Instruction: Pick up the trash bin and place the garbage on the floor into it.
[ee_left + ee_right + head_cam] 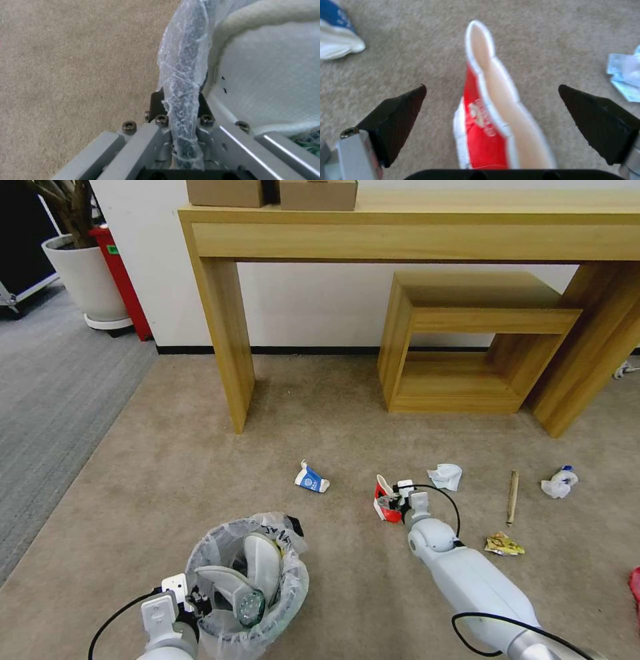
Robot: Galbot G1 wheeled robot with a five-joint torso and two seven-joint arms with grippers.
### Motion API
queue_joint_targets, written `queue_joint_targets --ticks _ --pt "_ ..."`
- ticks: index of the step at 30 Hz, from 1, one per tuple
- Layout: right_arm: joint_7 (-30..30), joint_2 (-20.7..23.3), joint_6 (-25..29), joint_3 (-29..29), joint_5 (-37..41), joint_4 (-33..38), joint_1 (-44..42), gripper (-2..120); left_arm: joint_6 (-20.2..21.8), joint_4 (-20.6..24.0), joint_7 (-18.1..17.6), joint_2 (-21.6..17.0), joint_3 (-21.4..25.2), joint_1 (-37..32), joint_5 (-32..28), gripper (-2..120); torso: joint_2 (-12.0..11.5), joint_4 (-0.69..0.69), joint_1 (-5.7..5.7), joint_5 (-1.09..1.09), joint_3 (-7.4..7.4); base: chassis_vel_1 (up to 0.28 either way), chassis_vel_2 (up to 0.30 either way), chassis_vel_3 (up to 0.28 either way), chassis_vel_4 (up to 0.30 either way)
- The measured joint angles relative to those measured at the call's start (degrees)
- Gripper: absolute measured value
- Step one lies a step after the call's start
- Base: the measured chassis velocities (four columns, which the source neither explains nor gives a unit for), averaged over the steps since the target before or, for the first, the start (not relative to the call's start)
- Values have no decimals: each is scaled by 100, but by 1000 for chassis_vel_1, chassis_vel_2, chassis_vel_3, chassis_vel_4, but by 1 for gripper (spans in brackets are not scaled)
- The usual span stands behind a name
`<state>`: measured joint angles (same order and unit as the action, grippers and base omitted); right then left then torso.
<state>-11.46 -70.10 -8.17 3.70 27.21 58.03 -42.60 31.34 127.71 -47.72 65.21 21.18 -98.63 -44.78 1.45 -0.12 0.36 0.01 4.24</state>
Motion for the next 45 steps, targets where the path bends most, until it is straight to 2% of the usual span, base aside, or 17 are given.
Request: queue_joint_targets --ticks 24,32,33,34,36,38,40,42,44,45 --pt "65 -190 348 -98 -679 -708 126 100 -36 -100 12 12 -61 57 15 0 0 -1 0 0 0 0 0 0 0" --pt "2 -295 350 6 -830 -968 214 98 -67 -8 -1 -60 9 90 -240 0 -3 -3 1 -9 3 0 0 0 0" --pt "3 -308 355 9 -850 -990 214 95 -78 6 -1 -77 30 101 -286 0 -3 -3 1 -10 3 0 0 0 0" --pt "12 -321 372 9 -857 -1007 210 87 -83 34 0 -94 61 96 -323 0 -3 -4 2 -10 3 0 0 0 0" --pt "17 -323 377 8 -851 -1007 206 86 -83 43 -1 -99 71 91 -328 0 -3 -4 2 -10 3 0 0 0 0" --pt "40 -335 416 12 -824 -1007 178 73 -85 81 -2 -122 137 78 -332 0 -3 -2 2 -7 3 0 0 0 0" --pt "48 -337 429 13 -824 -1006 173 70 -85 91 -3 -131 152 75 -332 0 -4 -2 2 -6 2 0 0 0 0" --pt "55 -337 438 18 -824 -977 150 58 -84 135 18 -201 254 69 -308 0 -4 -1 2 -3 2 0 0 0 0" --pt "55 -337 438 18 -823 -972 148 58 -84 137 18 -203 258 69 -307 0 -3 -1 2 -3 2 0 0 0 0" --pt "54 -333 435 30 -811 -936 139 49 -84 171 26 -256 326 70 -306 0 -3 -1 1 -2 1 0 0 0 0"
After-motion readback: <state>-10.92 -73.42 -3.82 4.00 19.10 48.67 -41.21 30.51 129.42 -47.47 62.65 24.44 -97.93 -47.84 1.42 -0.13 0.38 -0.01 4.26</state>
